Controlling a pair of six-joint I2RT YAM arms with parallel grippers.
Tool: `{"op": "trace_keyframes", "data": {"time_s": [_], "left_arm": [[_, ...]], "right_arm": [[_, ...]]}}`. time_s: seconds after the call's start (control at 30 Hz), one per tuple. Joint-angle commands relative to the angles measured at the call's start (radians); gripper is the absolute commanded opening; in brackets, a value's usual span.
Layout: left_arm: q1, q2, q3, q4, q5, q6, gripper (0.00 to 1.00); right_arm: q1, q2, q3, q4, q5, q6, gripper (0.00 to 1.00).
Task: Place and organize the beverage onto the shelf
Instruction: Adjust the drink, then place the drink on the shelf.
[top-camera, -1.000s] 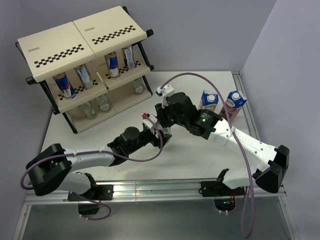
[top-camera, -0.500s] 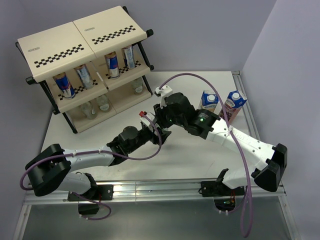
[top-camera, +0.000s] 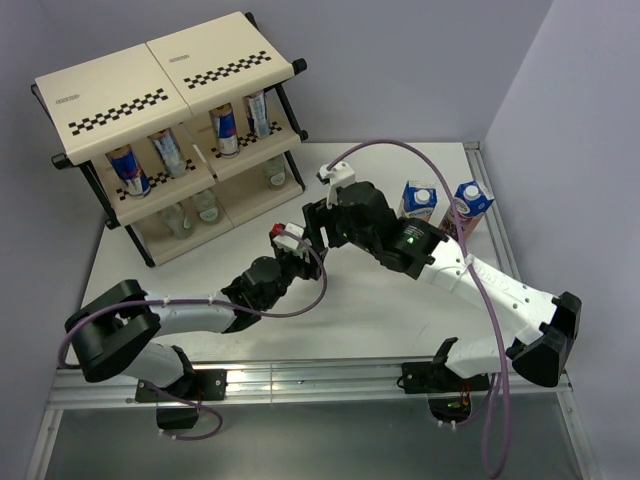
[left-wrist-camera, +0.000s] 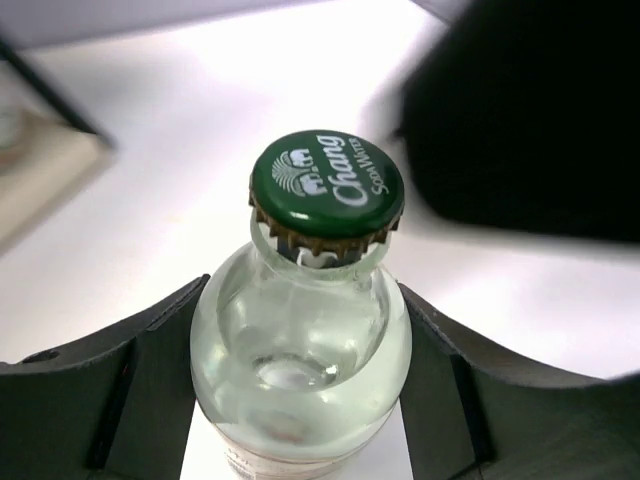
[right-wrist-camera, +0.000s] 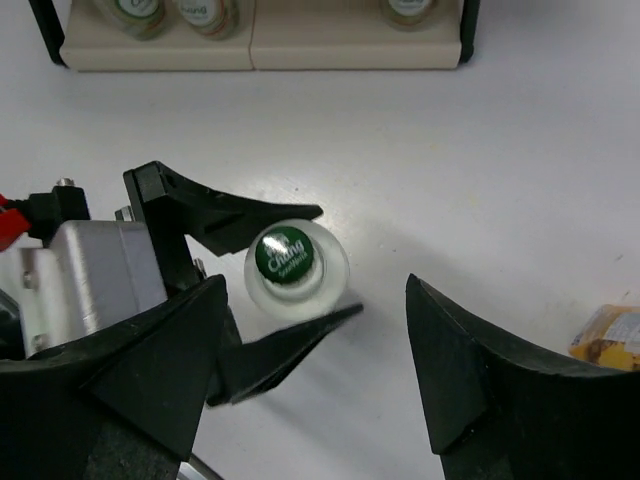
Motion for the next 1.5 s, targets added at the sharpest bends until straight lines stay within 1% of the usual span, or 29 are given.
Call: {"op": "trace_keyframes", "data": {"time_s": [0.0, 0.03, 0.1, 0.17, 0.23, 0.3, 0.37, 0.4, 0.6, 0.87, 0.93, 1.0, 1.27, 1.47], "left_arm": [[0.002, 0.045, 0.016, 0.357, -0.256, 0.099, 0.00], [0.007, 0.065, 0.024, 0.389, -0.296, 0.116, 0.00], [0.022, 0.133, 0.064, 0.435, -0.326, 0.145, 0.00], [0.044, 0.185, 0.102, 0.456, -0.330, 0.147, 0.00], [0.083, 0.208, 0.128, 0.469, -0.314, 0.129, 0.00], [0.120, 0.230, 0.148, 0.451, -0.315, 0.107, 0.00], [0.142, 0.251, 0.171, 0.444, -0.298, 0.097, 0.00], [0.168, 0.257, 0.180, 0.438, -0.297, 0.081, 0.00], [0.274, 0.308, 0.236, 0.423, -0.283, 0.009, 0.00], [0.386, 0.380, 0.303, 0.414, -0.240, -0.019, 0.00], [0.416, 0.392, 0.325, 0.404, -0.212, -0.023, 0.00], [0.442, 0.411, 0.343, 0.389, -0.214, -0.029, 0.00], [0.507, 0.470, 0.415, 0.391, -0.188, 0.023, 0.00], [0.553, 0.510, 0.449, 0.392, -0.171, 0.024, 0.00]], "right_arm": [[0.016, -0.044, 0.069, 0.033, 0.066, 0.014, 0.80], [0.013, -0.044, 0.069, 0.028, 0.081, 0.017, 0.80], [-0.001, -0.062, 0.058, 0.017, 0.109, 0.022, 0.81], [-0.019, -0.088, 0.035, 0.005, 0.156, 0.045, 0.82], [-0.067, -0.119, 0.014, 0.003, 0.170, 0.072, 0.84], [-0.122, -0.166, -0.021, 0.008, 0.189, 0.091, 0.91], [-0.153, -0.206, -0.044, 0.005, 0.208, 0.105, 0.93], [-0.162, -0.217, -0.051, 0.006, 0.222, 0.105, 0.97], [-0.179, -0.251, -0.066, 0.013, 0.201, 0.099, 0.98], [-0.179, -0.289, -0.078, 0.043, 0.121, 0.088, 0.98], [-0.179, -0.294, -0.080, 0.045, 0.118, 0.088, 0.98], [-0.179, -0.298, -0.078, 0.046, 0.112, 0.085, 0.98], [-0.179, -0.298, -0.083, 0.054, 0.087, 0.079, 0.98], [-0.179, -0.295, -0.091, 0.072, 0.035, 0.082, 0.98]]}}
